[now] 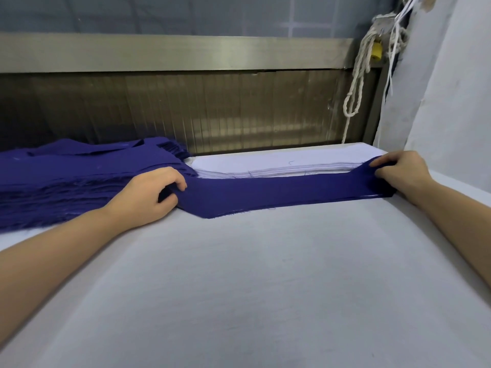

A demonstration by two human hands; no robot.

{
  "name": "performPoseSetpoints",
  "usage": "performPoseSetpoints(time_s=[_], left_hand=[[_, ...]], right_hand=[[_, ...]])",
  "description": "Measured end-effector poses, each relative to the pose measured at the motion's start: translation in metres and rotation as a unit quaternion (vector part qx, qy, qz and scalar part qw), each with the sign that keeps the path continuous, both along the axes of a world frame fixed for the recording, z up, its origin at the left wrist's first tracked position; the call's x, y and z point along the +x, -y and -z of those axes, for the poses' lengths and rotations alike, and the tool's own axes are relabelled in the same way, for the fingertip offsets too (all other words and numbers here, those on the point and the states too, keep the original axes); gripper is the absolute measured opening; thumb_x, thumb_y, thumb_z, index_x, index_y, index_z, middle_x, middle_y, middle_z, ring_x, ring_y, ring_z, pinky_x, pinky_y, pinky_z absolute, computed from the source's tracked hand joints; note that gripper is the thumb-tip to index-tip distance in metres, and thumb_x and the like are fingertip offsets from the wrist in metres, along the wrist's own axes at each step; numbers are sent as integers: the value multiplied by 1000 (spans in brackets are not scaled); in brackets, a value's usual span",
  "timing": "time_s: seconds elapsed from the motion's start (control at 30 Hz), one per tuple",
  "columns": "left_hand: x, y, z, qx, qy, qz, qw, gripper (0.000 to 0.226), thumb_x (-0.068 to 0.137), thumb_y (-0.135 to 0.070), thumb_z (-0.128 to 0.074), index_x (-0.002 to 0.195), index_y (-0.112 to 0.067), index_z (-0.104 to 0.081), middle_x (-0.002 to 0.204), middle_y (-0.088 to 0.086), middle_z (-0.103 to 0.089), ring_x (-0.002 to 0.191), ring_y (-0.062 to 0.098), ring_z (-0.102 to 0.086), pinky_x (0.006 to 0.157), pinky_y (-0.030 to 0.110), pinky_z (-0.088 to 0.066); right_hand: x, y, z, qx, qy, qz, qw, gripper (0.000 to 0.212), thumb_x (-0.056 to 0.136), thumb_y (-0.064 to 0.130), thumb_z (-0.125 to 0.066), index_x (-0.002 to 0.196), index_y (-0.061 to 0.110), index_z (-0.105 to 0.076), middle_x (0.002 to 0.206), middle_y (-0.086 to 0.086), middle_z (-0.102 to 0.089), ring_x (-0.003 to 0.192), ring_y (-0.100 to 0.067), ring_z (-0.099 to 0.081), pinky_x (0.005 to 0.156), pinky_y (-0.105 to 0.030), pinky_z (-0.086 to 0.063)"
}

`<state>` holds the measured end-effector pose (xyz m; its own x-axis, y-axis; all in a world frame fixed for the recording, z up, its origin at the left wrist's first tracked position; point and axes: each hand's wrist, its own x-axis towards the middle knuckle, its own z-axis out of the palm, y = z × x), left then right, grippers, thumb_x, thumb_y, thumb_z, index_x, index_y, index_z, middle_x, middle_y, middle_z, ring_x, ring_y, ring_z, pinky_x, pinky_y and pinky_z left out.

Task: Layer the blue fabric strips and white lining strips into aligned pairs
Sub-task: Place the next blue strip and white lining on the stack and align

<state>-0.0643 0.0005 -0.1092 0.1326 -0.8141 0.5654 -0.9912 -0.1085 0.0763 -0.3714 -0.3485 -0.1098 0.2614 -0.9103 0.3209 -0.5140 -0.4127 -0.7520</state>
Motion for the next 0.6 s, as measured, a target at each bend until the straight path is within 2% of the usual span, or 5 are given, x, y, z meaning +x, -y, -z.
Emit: performPoseSetpoints(time_s=[0.13,0.23,0.33,0.43,0.6], left_hand=[[1,0,1,38,-3,-13,999,25,74,6,-63,91,-13,-64,91,-7,-63,84,15,-59,71,11,-38],[1,0,0,50,4,-12,999,26,75,5,-63,92,-14,-65,91,-9,-62,83,15,-59,70,10,-36],[0,-1,-1,54,16,10,998,34,75,7,-61,101,-14,-67,98,-11,-62,91,11,-58,79,15,-39],[-1,-1,-1,61,24,28,997,41,75,9,-60,107,-15,-70,103,-9,-64,96,9,-57,85,26,-44],[-1,0,-2,68,19,18,997,38,78,6,-60,104,-18,-72,103,-9,-63,96,11,-58,83,24,-42]], right_hand=[[0,-1,0,-17,-18,7,1000,25,78,-3,-52,80,16,-69,66,4,-54,76,-26,-51,70,-30,-42],[-1,-1,-1,-29,-24,7,999,25,80,-1,-51,80,15,-69,65,7,-54,80,-24,-51,73,-31,-42],[-1,-2,-1,-32,-31,9,999,24,81,-1,-51,82,13,-70,67,4,-55,81,-23,-51,73,-30,-40],[-1,-4,-1,-33,-48,10,998,25,81,-3,-52,88,11,-72,79,-6,-59,83,-23,-51,75,-30,-42],[-1,-7,-4,-43,-56,23,997,29,79,-5,-50,90,9,-73,83,-7,-60,84,-24,-52,80,-35,-47]])
